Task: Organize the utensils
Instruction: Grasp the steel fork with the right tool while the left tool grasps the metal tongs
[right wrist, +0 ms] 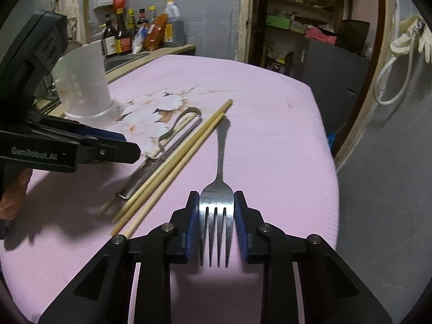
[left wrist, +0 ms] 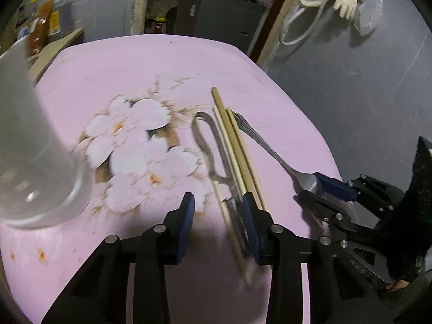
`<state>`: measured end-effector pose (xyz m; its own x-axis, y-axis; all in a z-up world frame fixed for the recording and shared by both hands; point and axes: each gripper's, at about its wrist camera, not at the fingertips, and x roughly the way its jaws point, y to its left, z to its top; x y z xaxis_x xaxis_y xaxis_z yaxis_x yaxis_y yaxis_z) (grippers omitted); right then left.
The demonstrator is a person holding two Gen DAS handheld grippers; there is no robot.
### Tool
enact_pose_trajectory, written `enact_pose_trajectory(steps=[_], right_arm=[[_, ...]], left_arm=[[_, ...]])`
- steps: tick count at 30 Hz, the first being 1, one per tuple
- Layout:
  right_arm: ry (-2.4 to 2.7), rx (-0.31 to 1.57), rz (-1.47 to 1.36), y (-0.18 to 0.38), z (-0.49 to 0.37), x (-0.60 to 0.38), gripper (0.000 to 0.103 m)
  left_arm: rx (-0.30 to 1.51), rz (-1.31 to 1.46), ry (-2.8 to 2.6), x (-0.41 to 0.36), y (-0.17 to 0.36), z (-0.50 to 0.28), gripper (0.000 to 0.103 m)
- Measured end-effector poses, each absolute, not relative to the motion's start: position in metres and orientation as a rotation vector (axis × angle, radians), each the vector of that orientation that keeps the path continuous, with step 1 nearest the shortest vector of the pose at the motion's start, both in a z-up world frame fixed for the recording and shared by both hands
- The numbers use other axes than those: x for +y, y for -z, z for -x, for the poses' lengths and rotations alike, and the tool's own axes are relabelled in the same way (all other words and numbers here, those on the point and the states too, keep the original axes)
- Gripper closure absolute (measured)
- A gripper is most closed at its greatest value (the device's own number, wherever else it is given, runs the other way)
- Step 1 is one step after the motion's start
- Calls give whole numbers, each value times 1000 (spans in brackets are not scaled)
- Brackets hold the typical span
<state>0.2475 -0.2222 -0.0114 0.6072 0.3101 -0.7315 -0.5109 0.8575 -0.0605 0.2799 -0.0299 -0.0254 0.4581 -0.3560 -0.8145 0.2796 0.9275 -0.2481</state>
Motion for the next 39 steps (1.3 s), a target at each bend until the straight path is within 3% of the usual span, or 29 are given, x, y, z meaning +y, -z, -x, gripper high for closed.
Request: enact_pose_trajectory(steps=[13, 15, 39], right_arm=[[-449, 781, 254, 10, -257, -232, 81], [-449, 784, 244, 10, -258, -232, 81], [-463, 807, 231, 8, -268, -228, 79]], left_arm=[[1056, 51, 366, -41, 32, -320, 80], [1055, 46, 359, -40, 32, -320, 85], [1038, 50, 305, -2, 22, -266, 87]])
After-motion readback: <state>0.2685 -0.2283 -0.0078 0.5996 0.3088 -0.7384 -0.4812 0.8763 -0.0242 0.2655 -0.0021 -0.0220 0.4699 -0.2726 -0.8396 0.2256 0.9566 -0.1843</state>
